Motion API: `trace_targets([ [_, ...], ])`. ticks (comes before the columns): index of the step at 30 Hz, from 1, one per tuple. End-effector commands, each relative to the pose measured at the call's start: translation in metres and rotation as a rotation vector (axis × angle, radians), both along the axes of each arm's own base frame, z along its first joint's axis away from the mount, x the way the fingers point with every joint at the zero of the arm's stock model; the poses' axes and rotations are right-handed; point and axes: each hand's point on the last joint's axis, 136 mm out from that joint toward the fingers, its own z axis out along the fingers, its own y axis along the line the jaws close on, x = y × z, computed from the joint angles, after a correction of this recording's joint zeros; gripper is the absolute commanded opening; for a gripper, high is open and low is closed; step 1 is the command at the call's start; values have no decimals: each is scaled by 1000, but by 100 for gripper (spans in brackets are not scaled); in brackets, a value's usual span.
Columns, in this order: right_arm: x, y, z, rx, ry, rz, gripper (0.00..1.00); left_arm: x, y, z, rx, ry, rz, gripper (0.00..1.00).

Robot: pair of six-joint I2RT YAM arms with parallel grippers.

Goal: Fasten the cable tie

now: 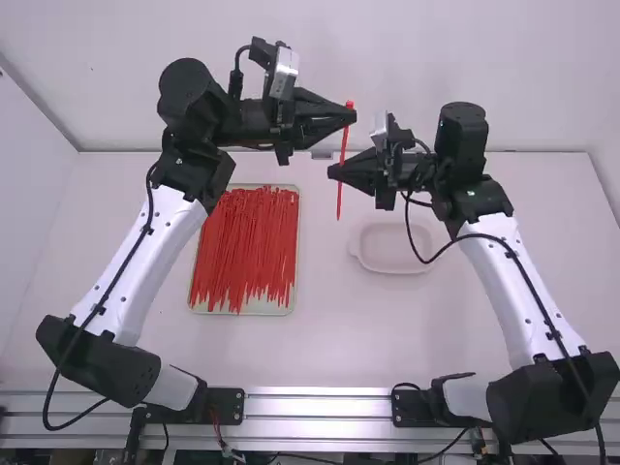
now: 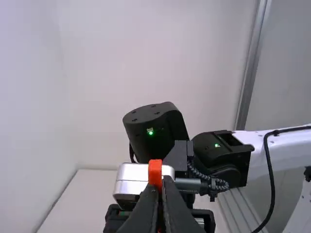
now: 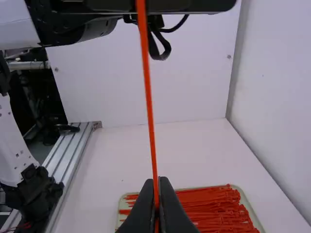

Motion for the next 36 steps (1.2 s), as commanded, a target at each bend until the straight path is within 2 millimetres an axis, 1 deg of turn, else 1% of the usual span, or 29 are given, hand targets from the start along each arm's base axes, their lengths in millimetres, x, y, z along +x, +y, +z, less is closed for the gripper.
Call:
trace_targets([
  [1,1,-1,11,7,-30,-2,0,-18,7,24,-22,-55,3,2],
  [5,-1,0,11,8,-29,5,0,-17,6,23,-20,-48,4,2],
  [6,0,-1,10,7,-26,1,3,-16,7,23,-20,-44,8,2],
  [7,1,-2,10,7,-23,-3,15,-16,6,23,-21,-42,11,2],
  [8,1,-3,10,7,-21,-4,23,-14,7,23,-24,-37,22,2],
  [9,2,-4,10,6,-17,-10,49,-9,7,23,-28,-21,47,2],
  [10,3,-6,8,4,-3,-15,53,-7,7,23,-30,-17,56,2],
  [11,4,-6,8,4,2,-17,54,-7,7,23,-30,-15,57,2],
  [12,4,-7,7,3,9,-20,58,-7,7,23,-30,-16,57,2],
  [13,5,-12,6,2,26,-25,99,-6,8,23,-30,-17,59,2],
  [14,7,-14,4,-1,41,-35,98,-5,9,24,-31,-20,64,2],
  [15,10,-20,1,-5,68,-53,98,2,14,24,-37,-13,96,2],
  [16,10,-21,1,-5,71,-54,99,3,14,24,-37,-11,100,2],
  [18,6,-29,0,4,102,-35,99,18,20,22,-47,17,167,2],
  [20,2,-33,0,13,83,-13,99,25,22,21,-51,27,195,2],
  [22,-4,-39,-2,24,18,19,99,38,28,18,-56,47,243,2],
  [24,-7,-41,-4,28,-11,31,99,47,31,15,-59,58,270,2],
  [27,-13,-40,-9,27,-79,52,99,67,37,6,-66,107,306,2],
  [28,-15,-38,-10,27,-95,59,98,70,38,5,-71,116,306,2],
  [30,-20,-35,-13,25,-134,76,98,78,39,-1,-69,123,295,2],
  [31,-23,-32,-15,24,-160,88,99,86,41,-6,-71,147,299,2],
  [32,-24,-32,-15,24,-170,92,99,88,42,-7,-72,155,301,2],
  [34,-29,-27,-18,25,-234,116,99,104,46,-22,-67,214,315,2],
  [35,-30,-26,-18,25,-241,119,99,104,46,-22,-67,219,316,2],
  [36,-31,-24,-20,20,-273,123,99,113,48,-31,-65,265,325,2],
])
